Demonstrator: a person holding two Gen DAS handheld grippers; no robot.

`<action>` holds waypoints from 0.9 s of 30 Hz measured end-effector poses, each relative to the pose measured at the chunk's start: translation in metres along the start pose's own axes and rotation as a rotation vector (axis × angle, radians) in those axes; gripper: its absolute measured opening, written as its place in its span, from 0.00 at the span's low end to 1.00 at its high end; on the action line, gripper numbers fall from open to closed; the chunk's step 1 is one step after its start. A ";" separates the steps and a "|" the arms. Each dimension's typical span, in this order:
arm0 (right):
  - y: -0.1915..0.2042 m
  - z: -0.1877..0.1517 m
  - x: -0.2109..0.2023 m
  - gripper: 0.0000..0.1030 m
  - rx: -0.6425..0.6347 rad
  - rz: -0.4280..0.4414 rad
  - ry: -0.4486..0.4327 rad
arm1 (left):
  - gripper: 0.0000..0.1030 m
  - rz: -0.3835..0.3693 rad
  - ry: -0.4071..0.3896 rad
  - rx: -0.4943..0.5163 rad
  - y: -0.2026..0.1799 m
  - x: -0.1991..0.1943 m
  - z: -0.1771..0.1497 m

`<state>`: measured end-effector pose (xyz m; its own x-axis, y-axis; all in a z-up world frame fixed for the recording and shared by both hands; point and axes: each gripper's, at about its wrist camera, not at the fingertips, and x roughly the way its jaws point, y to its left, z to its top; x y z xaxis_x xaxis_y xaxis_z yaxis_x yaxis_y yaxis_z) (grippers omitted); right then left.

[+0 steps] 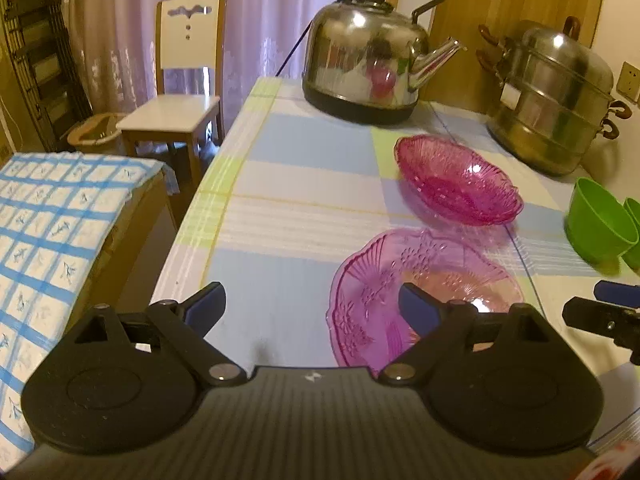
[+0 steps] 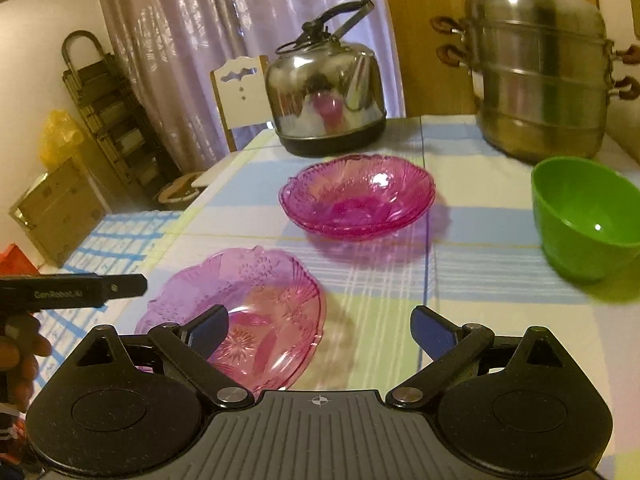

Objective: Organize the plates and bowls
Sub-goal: 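Move both tools to the remaining large pink dish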

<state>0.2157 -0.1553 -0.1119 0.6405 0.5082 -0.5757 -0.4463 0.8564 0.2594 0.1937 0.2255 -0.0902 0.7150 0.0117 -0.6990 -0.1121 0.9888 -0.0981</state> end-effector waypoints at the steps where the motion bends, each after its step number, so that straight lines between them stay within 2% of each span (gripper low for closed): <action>1: 0.001 -0.001 0.002 0.90 0.003 -0.004 0.004 | 0.88 -0.007 0.004 -0.003 0.001 0.002 -0.001; 6: 0.002 -0.004 0.017 0.75 0.019 -0.011 0.048 | 0.81 -0.035 0.037 -0.001 0.002 0.012 -0.002; 10: 0.002 -0.006 0.025 0.68 0.041 0.004 0.086 | 0.69 -0.049 0.059 0.009 0.002 0.017 -0.002; 15: 0.002 -0.009 0.034 0.51 0.055 0.008 0.127 | 0.52 -0.072 0.084 0.005 0.001 0.023 -0.003; 21: 0.001 -0.010 0.036 0.43 0.066 -0.001 0.135 | 0.38 -0.092 0.097 0.002 -0.001 0.027 -0.003; 27: 0.000 -0.009 0.036 0.37 0.071 -0.021 0.140 | 0.31 -0.104 0.112 0.000 -0.003 0.031 -0.003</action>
<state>0.2328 -0.1375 -0.1399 0.5534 0.4766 -0.6831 -0.3855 0.8735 0.2971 0.2145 0.2222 -0.1134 0.6409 -0.1073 -0.7601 -0.0416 0.9839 -0.1740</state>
